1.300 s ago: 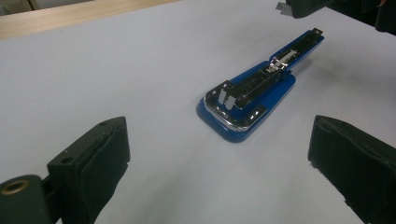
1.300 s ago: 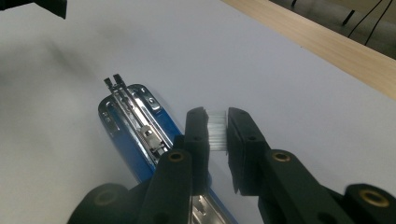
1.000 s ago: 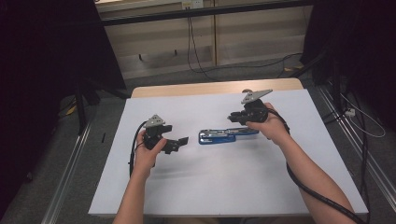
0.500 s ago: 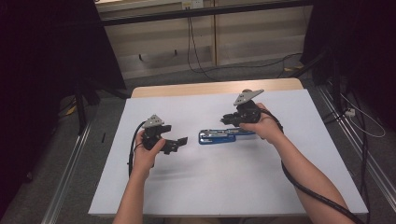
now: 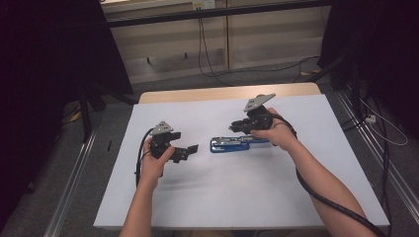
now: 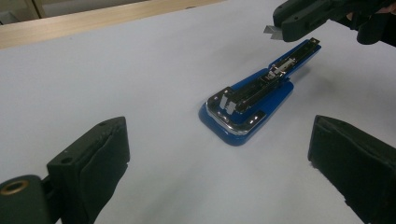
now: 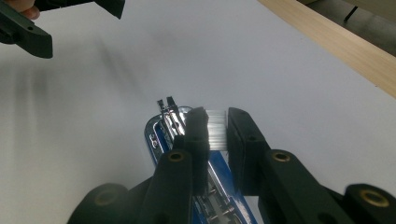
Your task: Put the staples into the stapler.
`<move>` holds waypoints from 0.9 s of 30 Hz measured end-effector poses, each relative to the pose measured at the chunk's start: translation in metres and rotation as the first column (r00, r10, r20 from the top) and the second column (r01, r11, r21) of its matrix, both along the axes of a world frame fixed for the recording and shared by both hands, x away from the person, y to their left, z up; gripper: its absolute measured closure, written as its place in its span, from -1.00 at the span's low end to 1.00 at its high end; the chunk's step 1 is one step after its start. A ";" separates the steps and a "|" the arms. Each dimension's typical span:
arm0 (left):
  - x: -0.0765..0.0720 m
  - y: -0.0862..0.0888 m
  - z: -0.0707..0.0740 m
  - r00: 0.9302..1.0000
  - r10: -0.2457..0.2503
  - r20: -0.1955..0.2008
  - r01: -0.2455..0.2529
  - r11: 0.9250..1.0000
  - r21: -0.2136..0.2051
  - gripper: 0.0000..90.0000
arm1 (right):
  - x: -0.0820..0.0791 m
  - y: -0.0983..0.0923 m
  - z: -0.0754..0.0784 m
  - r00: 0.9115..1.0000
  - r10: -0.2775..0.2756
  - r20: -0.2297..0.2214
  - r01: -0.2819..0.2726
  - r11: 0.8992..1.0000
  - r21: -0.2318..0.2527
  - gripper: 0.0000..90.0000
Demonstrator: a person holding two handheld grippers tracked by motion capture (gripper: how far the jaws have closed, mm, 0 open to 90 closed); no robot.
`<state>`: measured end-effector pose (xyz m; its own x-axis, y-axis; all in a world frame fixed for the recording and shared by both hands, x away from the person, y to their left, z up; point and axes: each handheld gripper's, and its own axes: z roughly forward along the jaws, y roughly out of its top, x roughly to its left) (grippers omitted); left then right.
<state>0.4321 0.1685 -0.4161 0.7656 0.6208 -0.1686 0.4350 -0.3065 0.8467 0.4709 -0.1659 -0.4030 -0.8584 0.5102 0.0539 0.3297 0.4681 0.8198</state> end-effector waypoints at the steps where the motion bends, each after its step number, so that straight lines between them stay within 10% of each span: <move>1: 0.000 0.000 0.000 1.000 0.002 0.001 -0.002 1.000 0.001 -0.88 | 0.000 0.001 0.000 1.000 0.003 -0.001 -0.003 1.000 -0.001 0.76; 27: 0.000 0.000 -0.001 1.000 -0.009 -0.005 0.009 1.000 0.012 -0.88 | 0.005 0.019 -0.010 0.994 0.100 -0.032 -0.100 0.995 -0.010 0.76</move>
<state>0.4325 0.1684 -0.4172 0.7707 0.6156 -0.1645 0.4360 -0.3212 0.8407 0.4756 -0.1466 -0.4128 -0.9032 0.4225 0.0761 0.3061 0.5096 0.8041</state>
